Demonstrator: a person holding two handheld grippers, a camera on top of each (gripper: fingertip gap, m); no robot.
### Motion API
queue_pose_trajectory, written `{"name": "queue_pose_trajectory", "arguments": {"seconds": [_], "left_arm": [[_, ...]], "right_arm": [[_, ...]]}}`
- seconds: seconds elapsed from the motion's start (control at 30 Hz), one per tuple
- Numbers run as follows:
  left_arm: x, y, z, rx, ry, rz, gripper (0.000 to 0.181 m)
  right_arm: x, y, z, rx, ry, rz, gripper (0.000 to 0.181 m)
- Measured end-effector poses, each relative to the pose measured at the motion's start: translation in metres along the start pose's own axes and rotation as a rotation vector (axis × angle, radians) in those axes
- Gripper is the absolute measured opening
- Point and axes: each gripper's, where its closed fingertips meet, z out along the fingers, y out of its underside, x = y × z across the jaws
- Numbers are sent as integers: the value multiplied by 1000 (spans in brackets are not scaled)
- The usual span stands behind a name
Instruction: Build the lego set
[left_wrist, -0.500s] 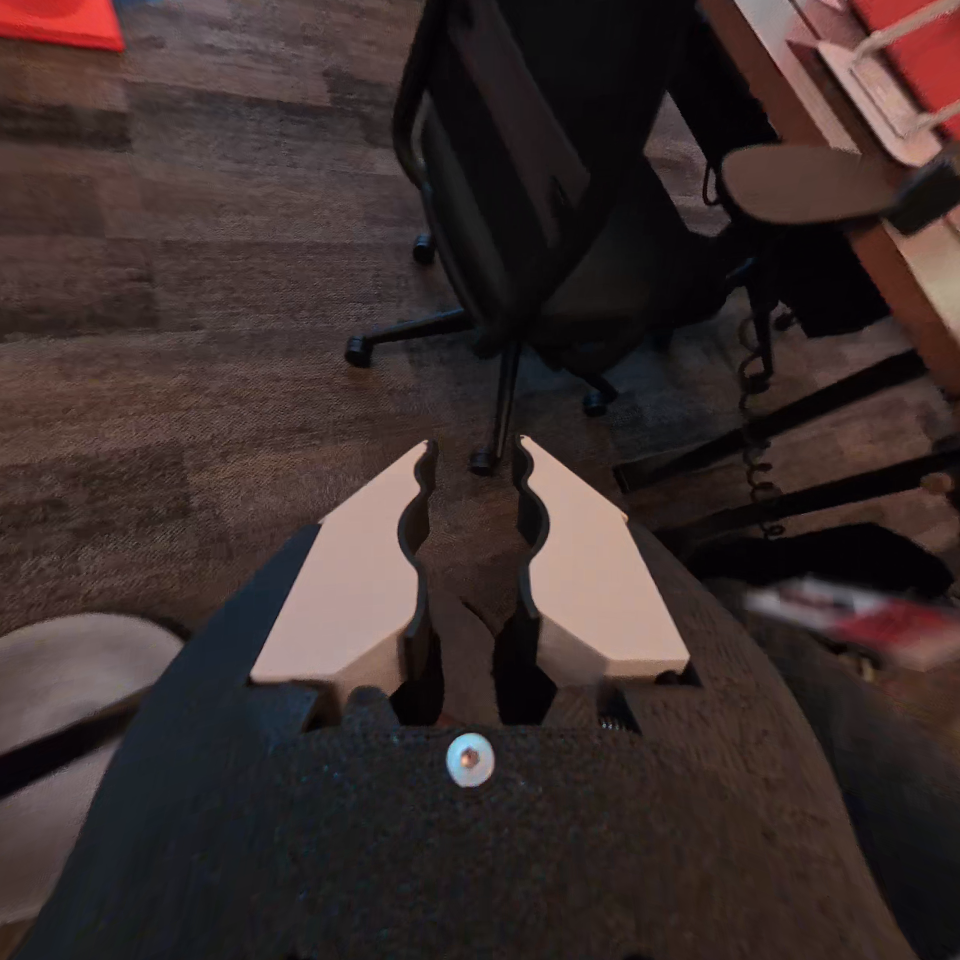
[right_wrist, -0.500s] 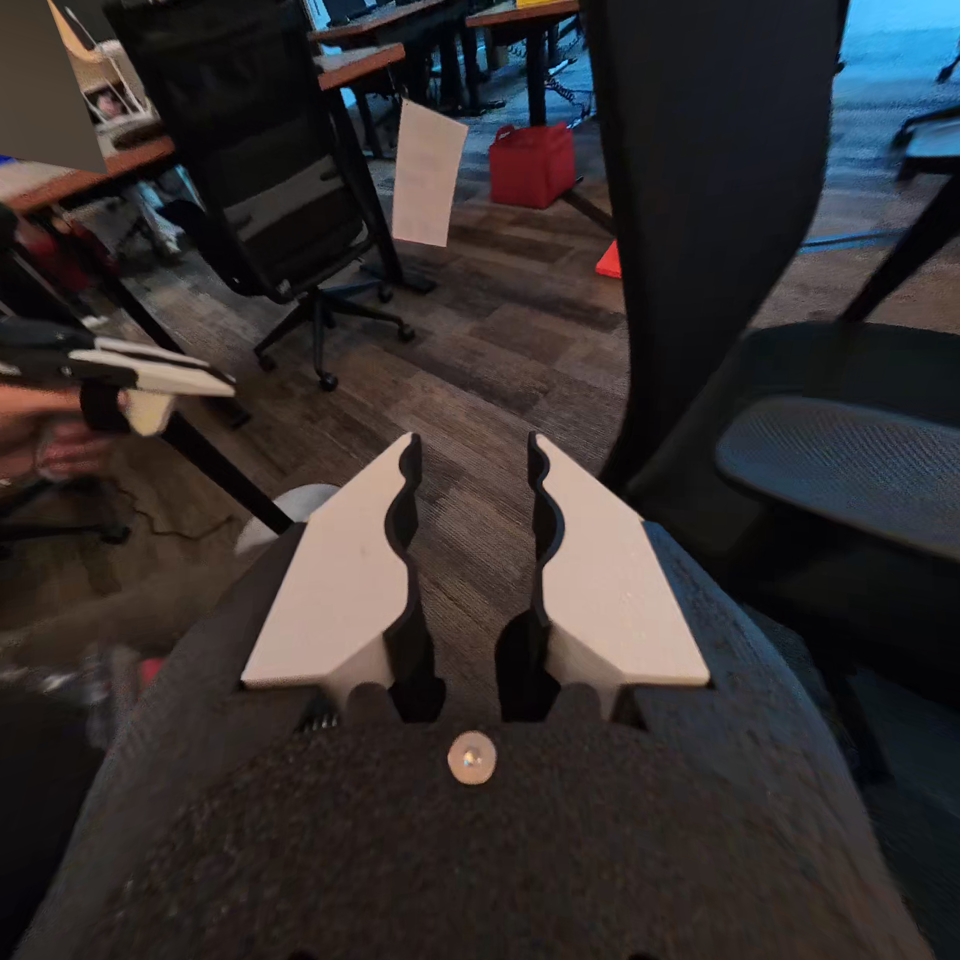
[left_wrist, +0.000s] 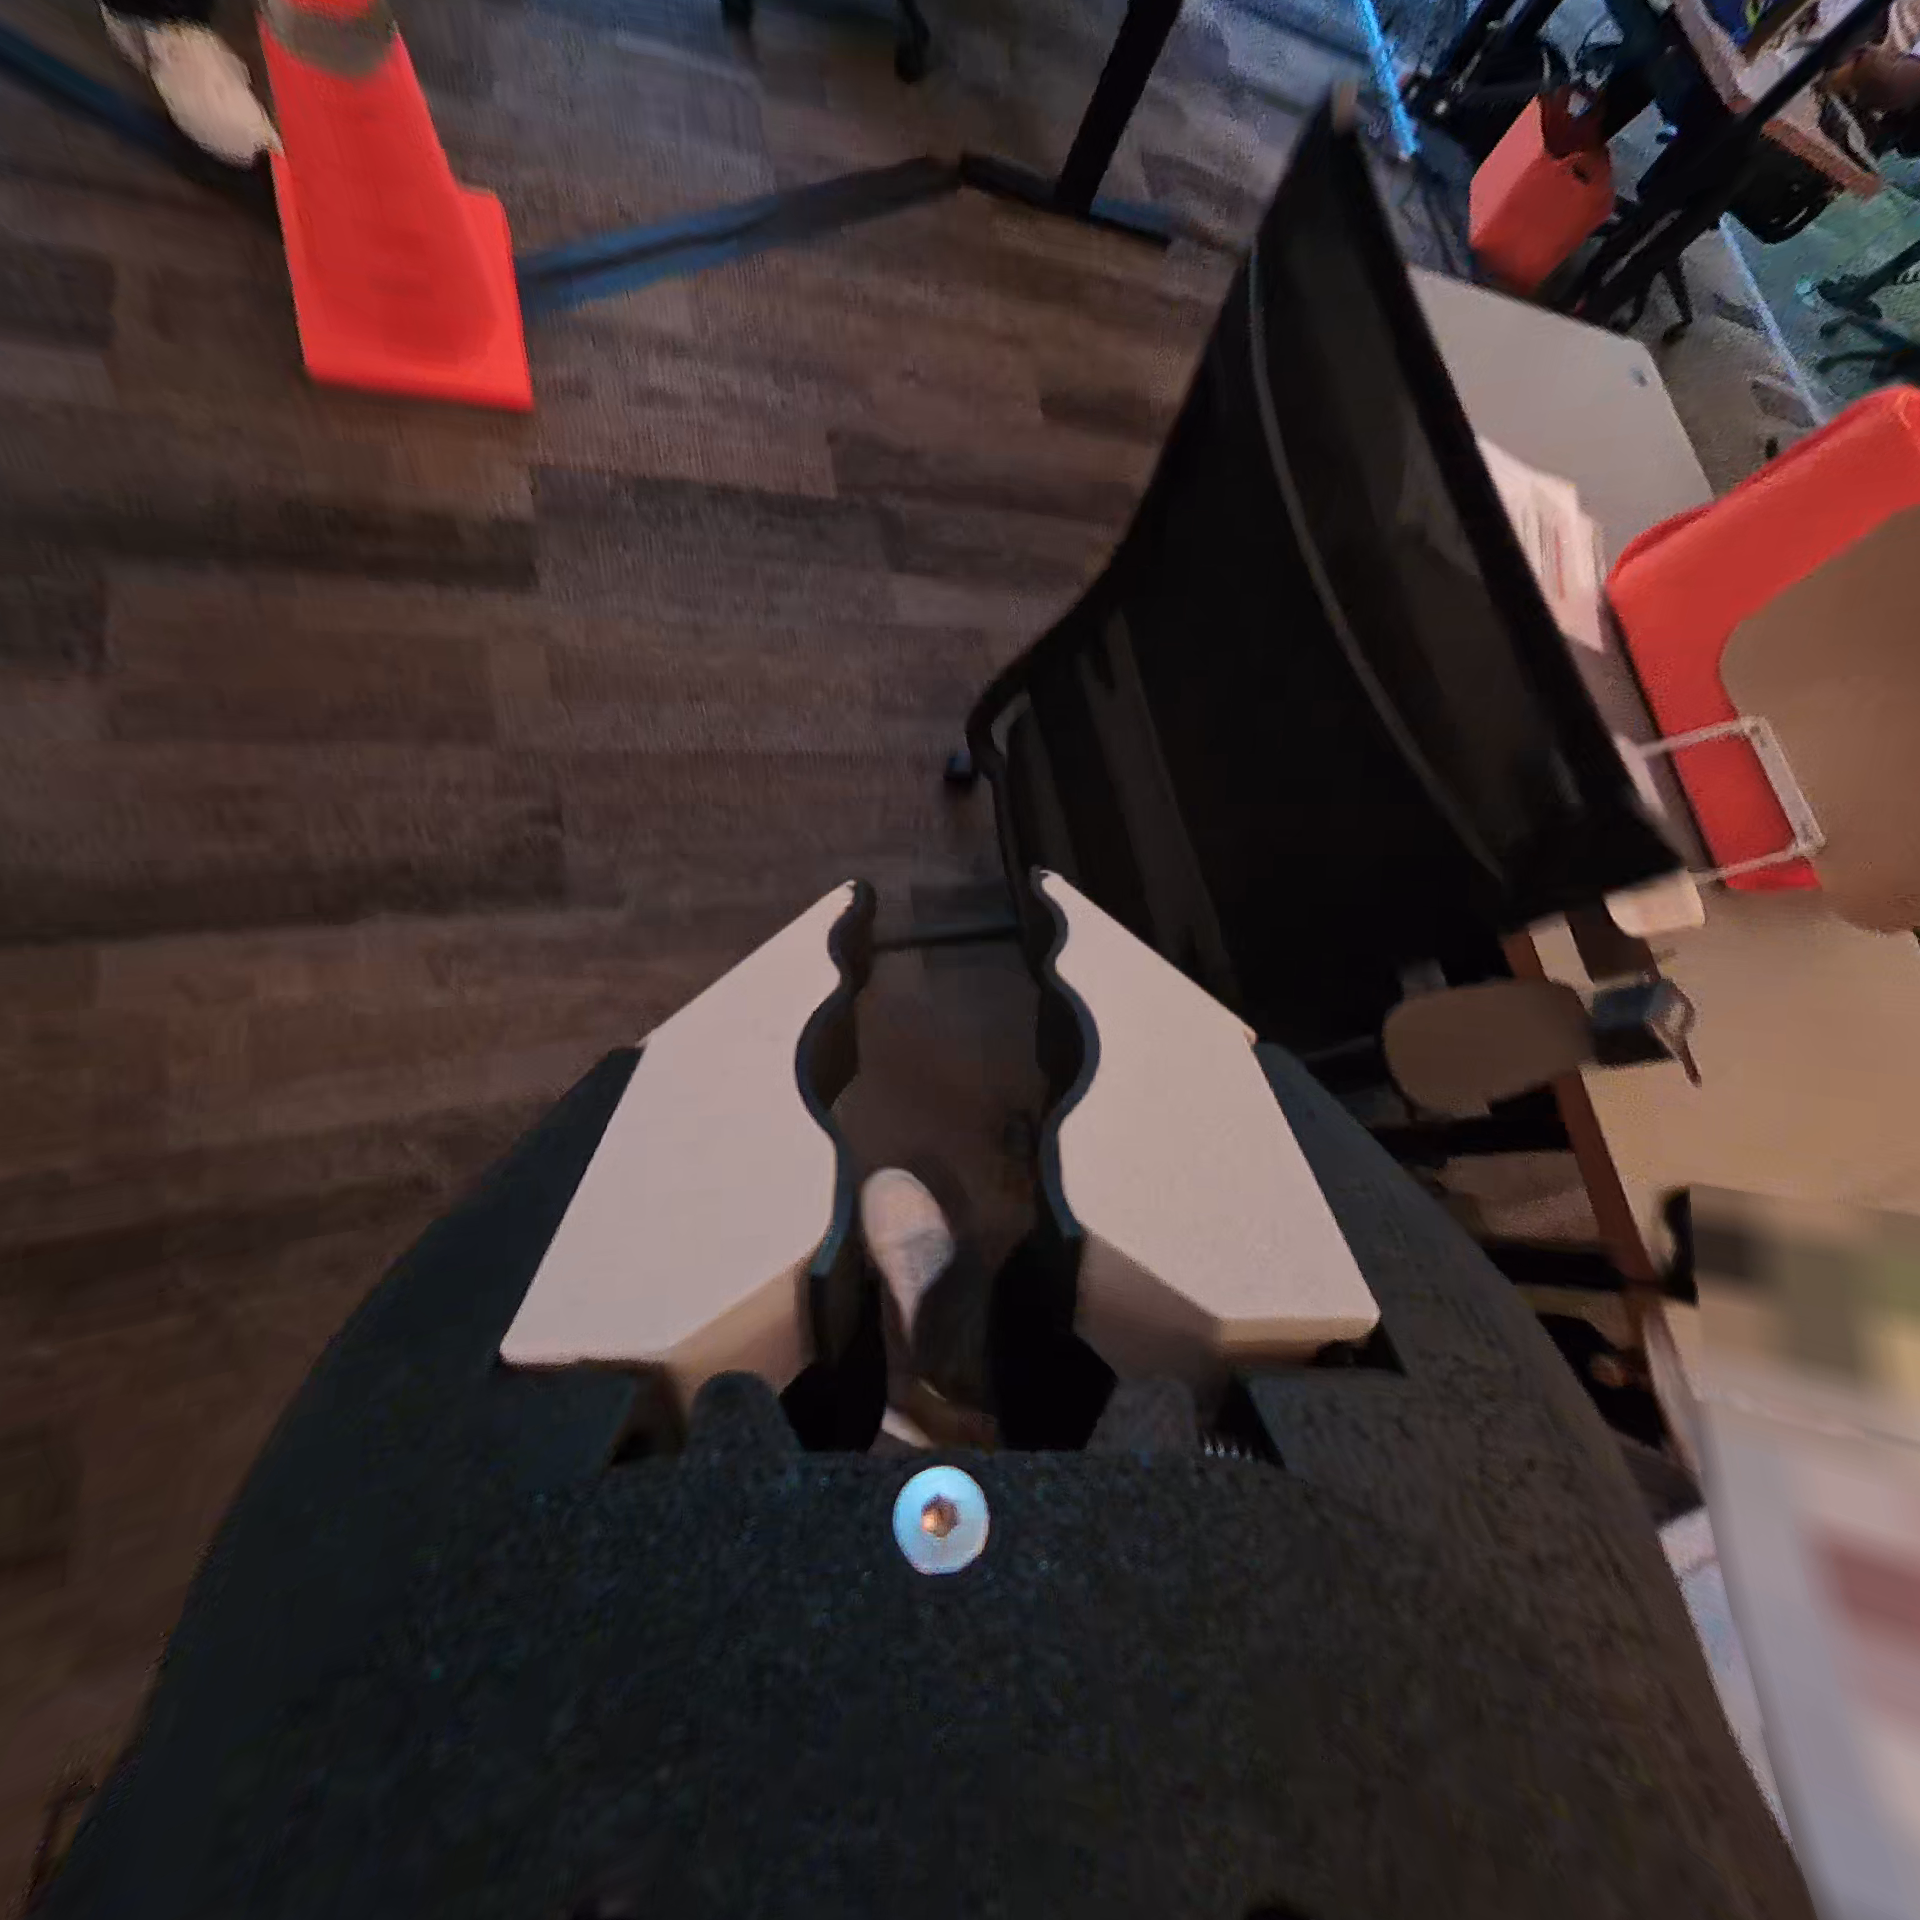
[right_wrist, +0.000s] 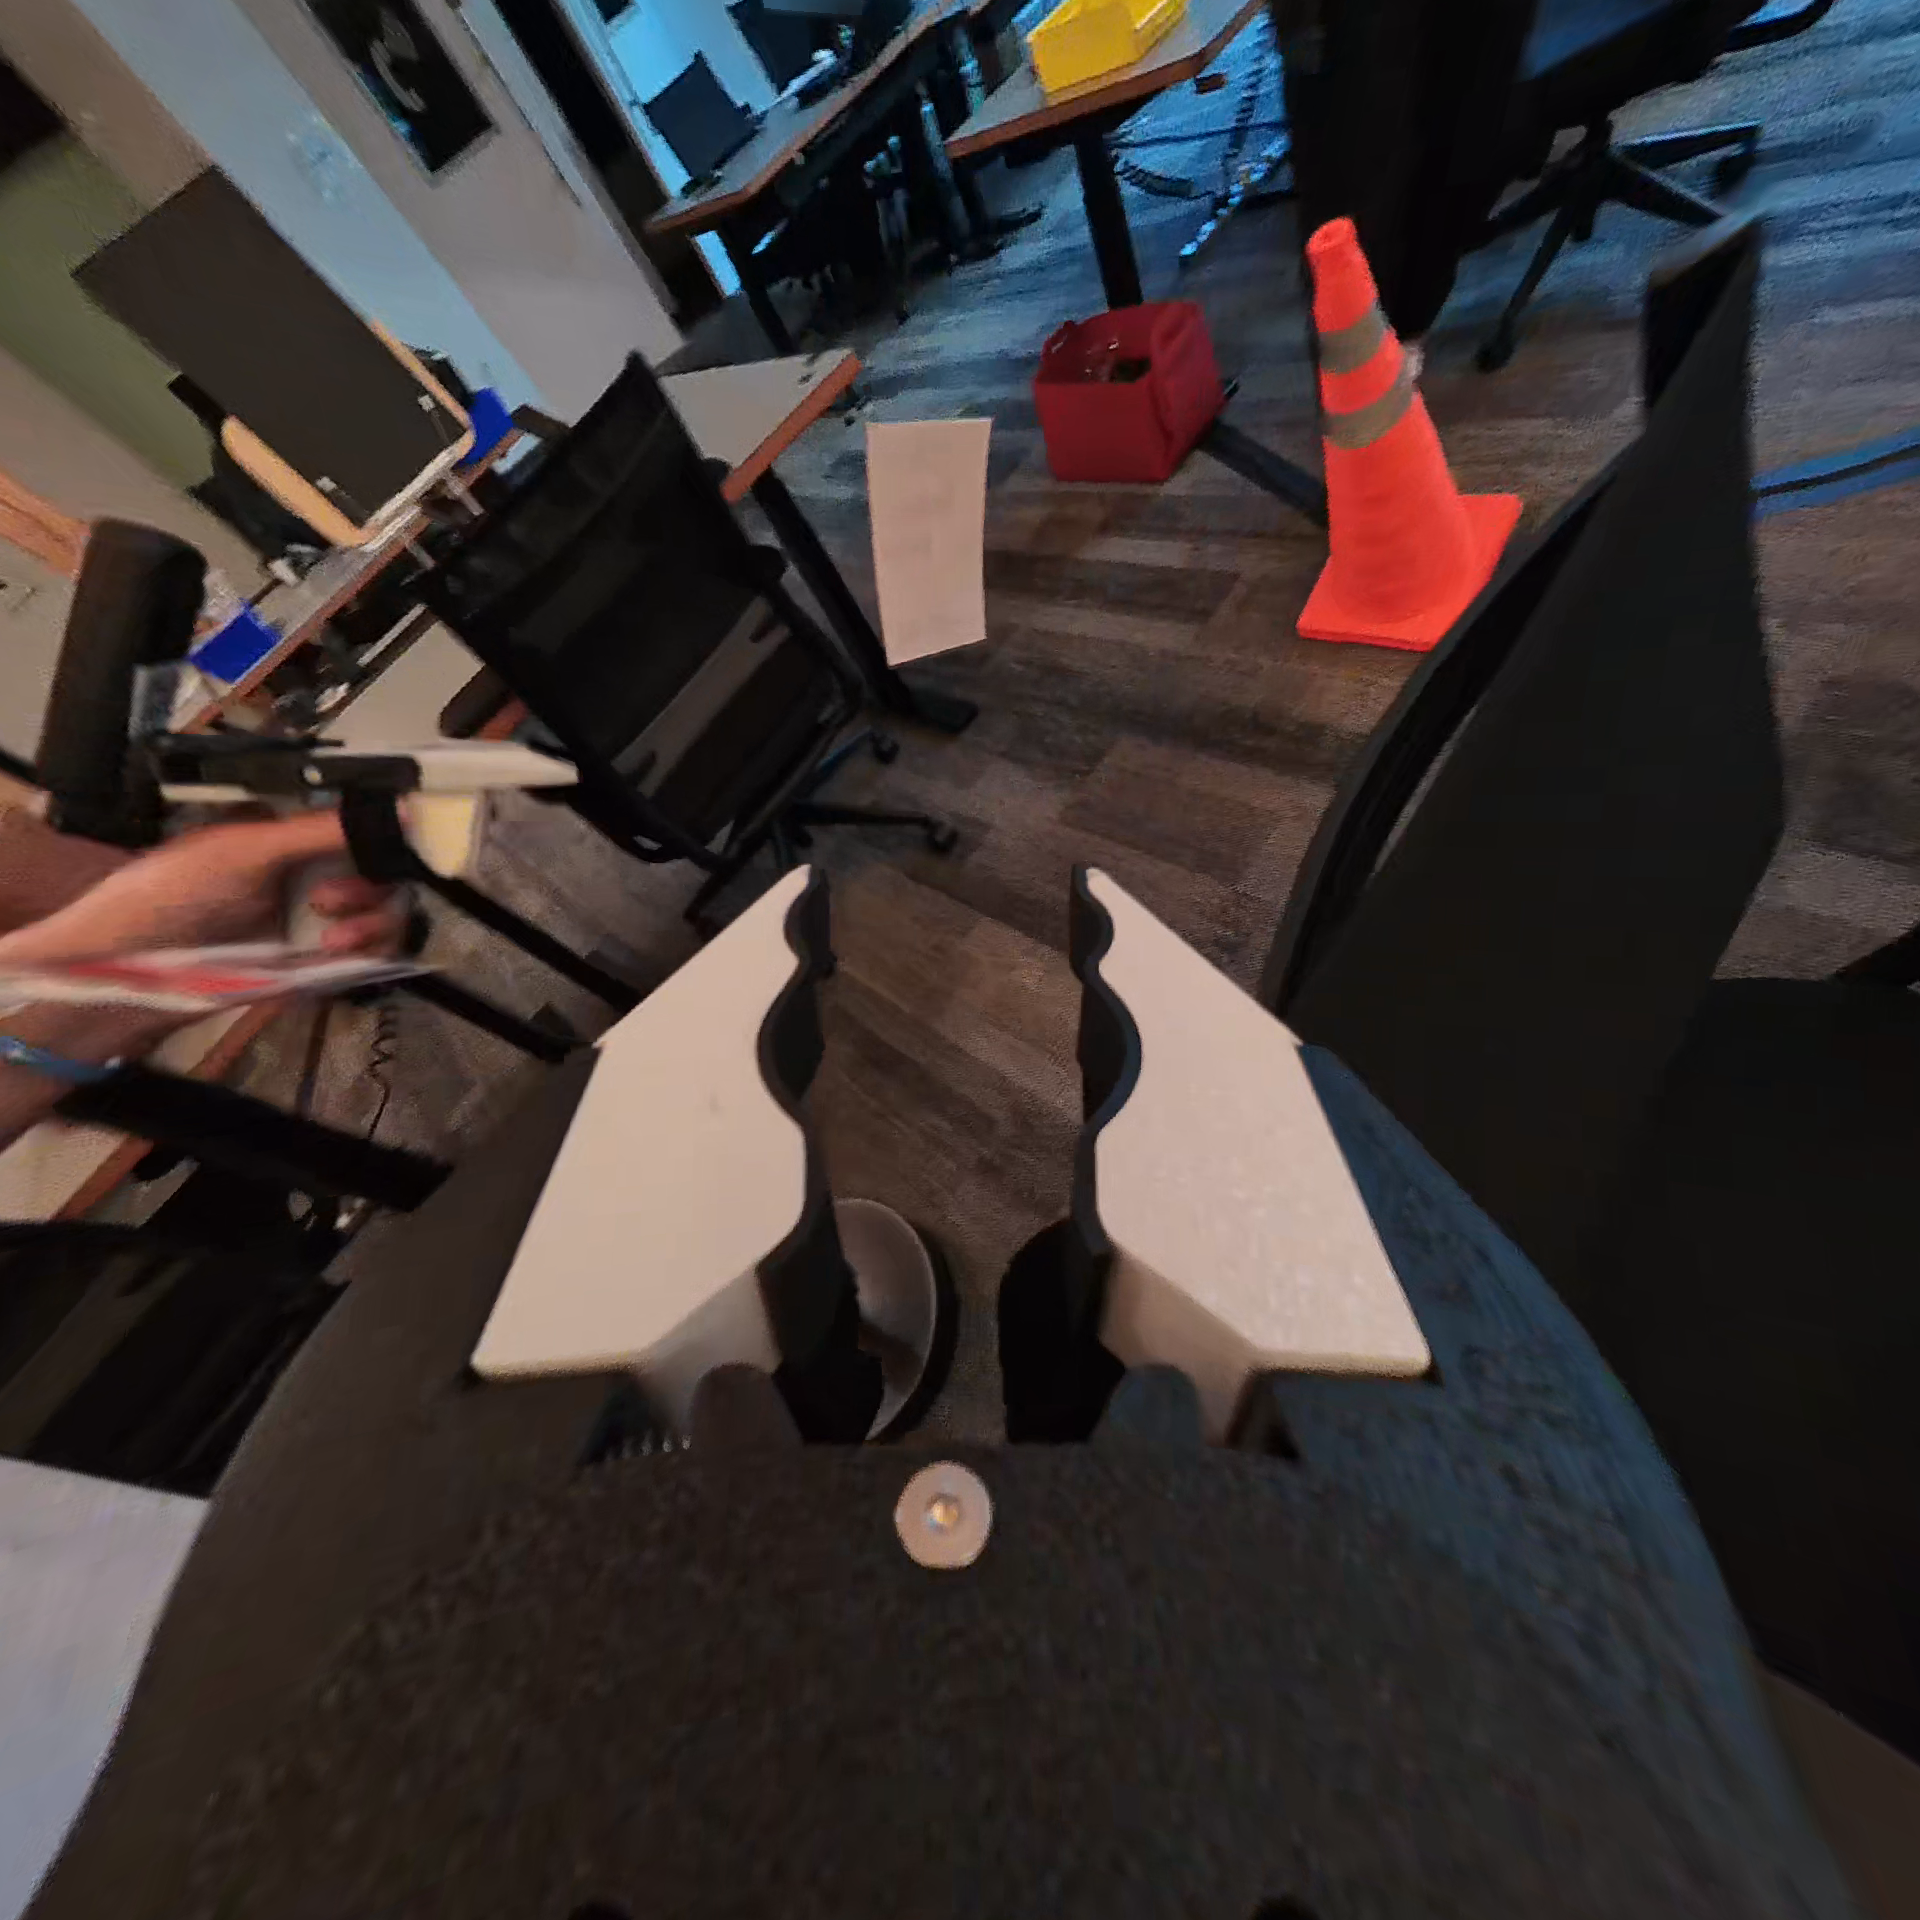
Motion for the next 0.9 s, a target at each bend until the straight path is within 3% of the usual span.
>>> {"name": "queue_pose_trajectory", "arguments": {"seconds": [0.13, 0.27, 0.47, 0.63, 0.73, 0.9], "left_arm": [[-23, -114, 62, 54, 45, 79, 29], [-19, -205, 138, 65, 120, 182, 29], [6, -310, 254, -50, 256, 311, 29], [23, -393, 350, -162, 348, 512, 29], [36, -438, 420, -199, 409, 596, 29], [69, -502, 545, -270, 592, 730, 29]], "right_arm": [[53, -38, 37, 28, 130, 45, 53], [113, -78, 86, 74, 255, 24, 53], [191, -168, 168, 199, 349, 83, 53], [257, -244, 213, 269, 471, 129, 49], [309, -273, 240, 289, 530, 175, 48], [416, -296, 277, 286, 709, 260, 48]]}}
